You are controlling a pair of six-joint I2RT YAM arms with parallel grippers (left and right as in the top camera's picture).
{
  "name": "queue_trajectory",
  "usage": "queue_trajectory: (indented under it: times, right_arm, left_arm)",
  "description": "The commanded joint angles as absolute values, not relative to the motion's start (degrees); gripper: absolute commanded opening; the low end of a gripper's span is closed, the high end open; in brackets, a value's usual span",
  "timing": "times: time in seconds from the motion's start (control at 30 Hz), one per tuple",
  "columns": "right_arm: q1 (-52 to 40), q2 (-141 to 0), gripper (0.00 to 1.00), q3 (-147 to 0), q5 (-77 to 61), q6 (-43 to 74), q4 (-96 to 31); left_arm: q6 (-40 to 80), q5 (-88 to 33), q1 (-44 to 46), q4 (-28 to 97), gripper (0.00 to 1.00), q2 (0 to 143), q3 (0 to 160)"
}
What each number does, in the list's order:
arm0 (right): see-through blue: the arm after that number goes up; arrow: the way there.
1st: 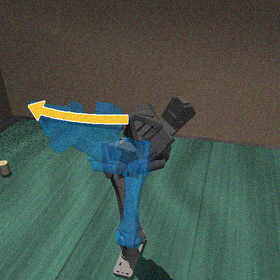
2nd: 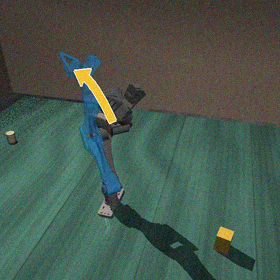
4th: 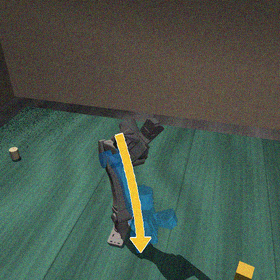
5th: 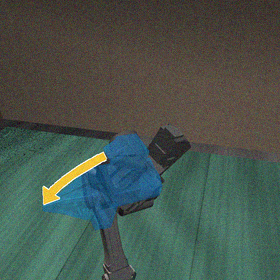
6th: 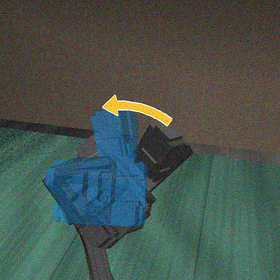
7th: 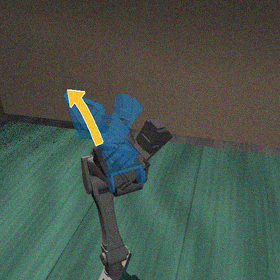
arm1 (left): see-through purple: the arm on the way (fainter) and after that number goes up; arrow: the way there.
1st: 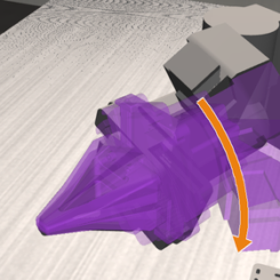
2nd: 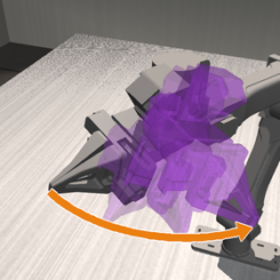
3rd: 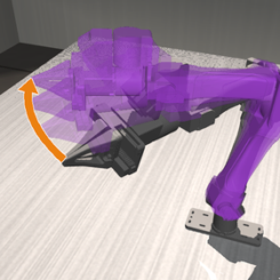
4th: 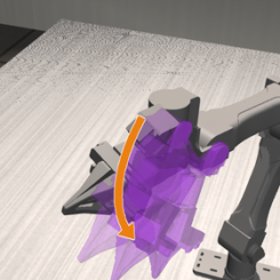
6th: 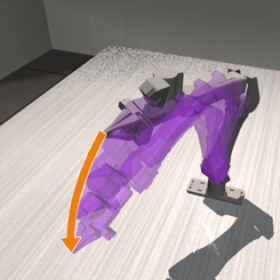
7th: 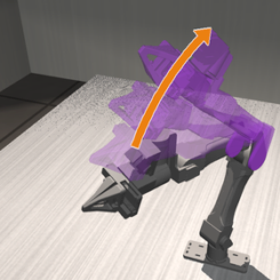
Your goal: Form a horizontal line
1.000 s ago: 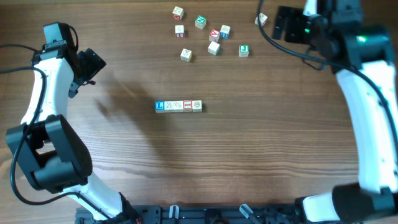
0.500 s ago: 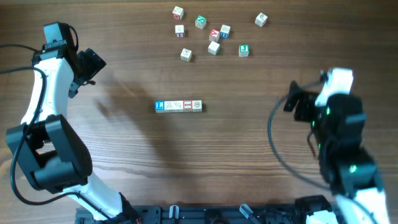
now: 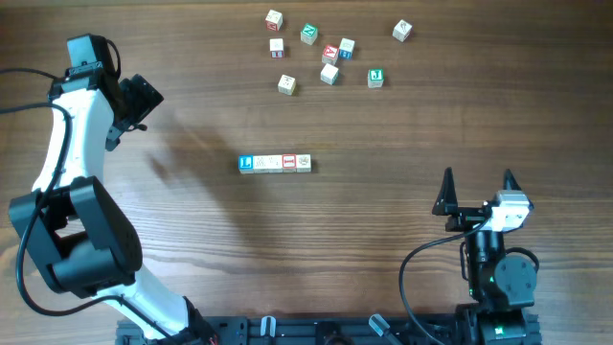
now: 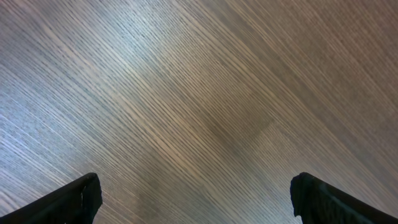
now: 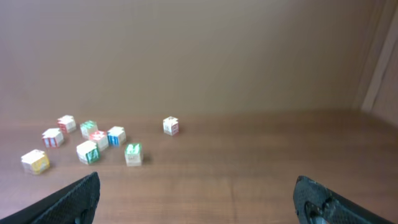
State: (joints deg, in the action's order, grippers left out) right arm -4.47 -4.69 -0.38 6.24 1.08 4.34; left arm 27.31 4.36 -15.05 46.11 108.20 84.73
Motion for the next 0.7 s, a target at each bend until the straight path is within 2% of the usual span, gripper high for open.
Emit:
queue_trajectory:
  times: [0.0,0.1,0.67]
  right_arm:
    - [-2.66,-1.98,1.0,-0.3,0.47,-0.16,0.32]
    - [-2.28,-1.98,1.0,-0.3,-1.61,-5.41,0.16]
    - [-2.28,-2.02,1.0,-0.3,-1.58,-5.41,0.14]
  left_arm:
    - [27.44,4.32,-15.03,45.93,1.0,107.57,85.19]
    - [27.44,4.32,-15.03,45.93,1.0,107.57,85.19]
    - [27.44,4.32,-15.0,45.93,1.0,107.57,85.19]
